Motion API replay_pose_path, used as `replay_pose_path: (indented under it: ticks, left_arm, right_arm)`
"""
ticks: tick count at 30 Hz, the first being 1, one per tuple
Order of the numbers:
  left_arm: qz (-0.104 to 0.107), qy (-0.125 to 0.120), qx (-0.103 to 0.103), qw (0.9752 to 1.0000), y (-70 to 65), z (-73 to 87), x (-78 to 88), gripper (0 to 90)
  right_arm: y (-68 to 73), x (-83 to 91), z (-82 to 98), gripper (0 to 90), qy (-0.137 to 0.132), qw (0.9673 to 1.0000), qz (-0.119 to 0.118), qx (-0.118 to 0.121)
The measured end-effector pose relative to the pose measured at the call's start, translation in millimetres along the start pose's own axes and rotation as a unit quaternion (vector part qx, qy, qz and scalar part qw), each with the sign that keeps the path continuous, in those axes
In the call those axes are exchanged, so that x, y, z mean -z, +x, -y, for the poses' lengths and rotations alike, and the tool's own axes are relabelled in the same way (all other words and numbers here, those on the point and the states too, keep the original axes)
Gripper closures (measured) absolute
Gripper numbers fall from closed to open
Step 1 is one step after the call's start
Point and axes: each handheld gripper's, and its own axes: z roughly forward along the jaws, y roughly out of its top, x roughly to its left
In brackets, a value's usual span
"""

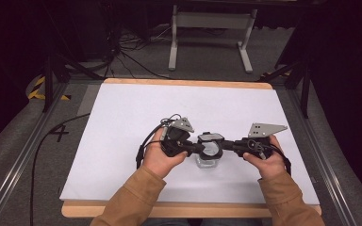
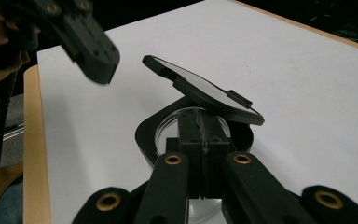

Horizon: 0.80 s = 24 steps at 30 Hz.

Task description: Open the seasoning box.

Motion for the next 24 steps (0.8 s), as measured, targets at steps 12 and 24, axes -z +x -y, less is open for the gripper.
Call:
replay_pose_path:
  ticks: [12,24]
  left_arm:
    - [-0.023,-0.016,0.001,0.9996,1.8,-5.8,-12.5,90.0]
    - [-0.042,-0.051,0.021,0.9976,17.4,-19.5,-6.6,87.6]
  right_arm:
    - [3.4,-5.7,7.0,90.0,0.02,0.9998,-0.006,-0.002]
    - [4.4,-9.8,19.0,90.0,0.033,0.9994,0.002,-0.006]
